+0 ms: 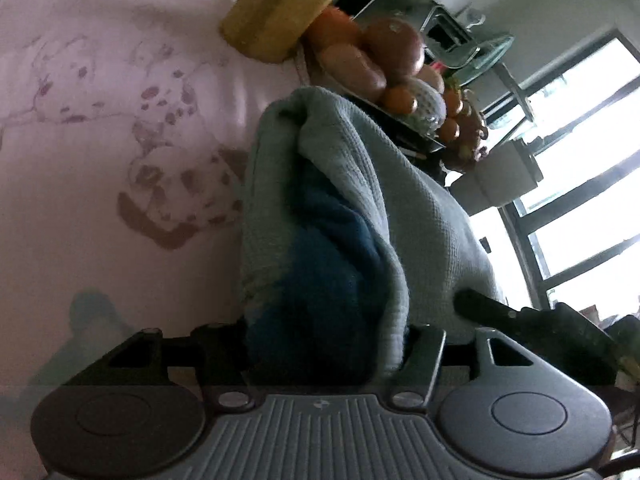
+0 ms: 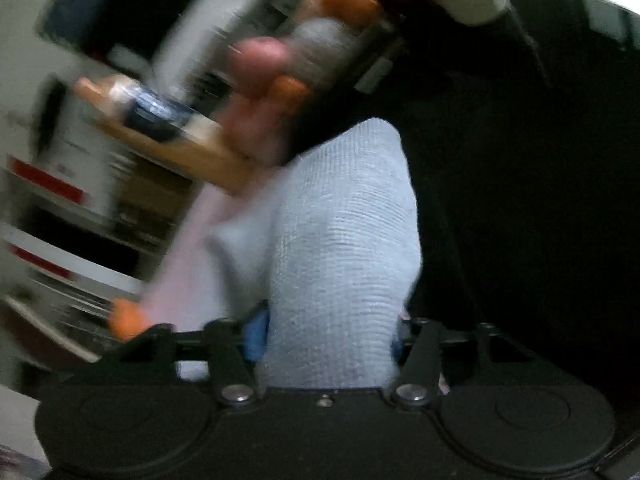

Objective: Fold clothes

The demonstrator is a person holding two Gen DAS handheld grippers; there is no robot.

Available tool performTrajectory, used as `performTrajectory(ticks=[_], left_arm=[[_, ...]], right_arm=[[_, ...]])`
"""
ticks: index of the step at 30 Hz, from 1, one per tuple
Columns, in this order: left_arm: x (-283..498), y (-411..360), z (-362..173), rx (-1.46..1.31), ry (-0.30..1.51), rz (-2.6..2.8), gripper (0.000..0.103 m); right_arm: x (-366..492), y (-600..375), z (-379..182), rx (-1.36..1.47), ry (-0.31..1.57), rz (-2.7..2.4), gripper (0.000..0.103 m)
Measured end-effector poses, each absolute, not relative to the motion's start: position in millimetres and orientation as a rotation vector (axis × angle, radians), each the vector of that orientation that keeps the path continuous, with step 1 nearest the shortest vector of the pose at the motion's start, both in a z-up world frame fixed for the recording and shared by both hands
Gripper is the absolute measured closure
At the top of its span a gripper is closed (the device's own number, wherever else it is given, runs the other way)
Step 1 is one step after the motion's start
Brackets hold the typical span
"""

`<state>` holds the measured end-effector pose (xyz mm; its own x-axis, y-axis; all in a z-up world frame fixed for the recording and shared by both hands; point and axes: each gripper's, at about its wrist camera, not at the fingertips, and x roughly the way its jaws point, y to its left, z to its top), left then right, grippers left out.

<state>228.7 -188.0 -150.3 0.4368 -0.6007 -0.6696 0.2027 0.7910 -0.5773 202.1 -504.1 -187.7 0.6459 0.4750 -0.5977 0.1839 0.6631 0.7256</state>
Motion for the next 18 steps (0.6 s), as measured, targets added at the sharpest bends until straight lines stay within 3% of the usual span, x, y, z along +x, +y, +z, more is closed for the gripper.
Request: performTrajectory(ticks=[4, 7, 12, 14, 15, 16, 18], left_arm=[[230.0, -179.2, -154.2, -0.447, 1.023, -0.502, 0.045], [217.7, -166.8, -139.6, -0.418, 0.991, -0.513, 0.045], [194.3, -167.1, -96.0, -0.34, 0.857, -0.545, 0.045], [196.8, -177.0, -86.5, -0.328, 0.828, -0.537, 0.047], [201.0, -183.9, -87.3, -0.311, 0.833, -0.538, 0.05], [206.4, -192.5, -91.0, -0.289, 0.846, -0.539, 0.052], [217.3, -209.1, -99.4, -0.235, 0.872, -0.536, 0.067]], right_arm=[[195.7, -500.6, -174.6, 0.827, 0.875, 0.171, 0.025], [180.6, -499.5, -156.1, 0.787, 0.887, 0.105, 0.022], [125.1, -506.6, -109.9, 0.82, 0.713, 0.016, 0.01], [113.1, -506.2, -101.0, 0.855, 0.637, 0.034, 0.01], [112.8, -504.2, -99.6, 0.864, 0.613, 0.049, 0.021], [114.9, -501.1, -100.1, 0.864, 0.608, 0.065, 0.057], [124.4, -492.1, -105.1, 0.84, 0.637, 0.089, 0.082]])
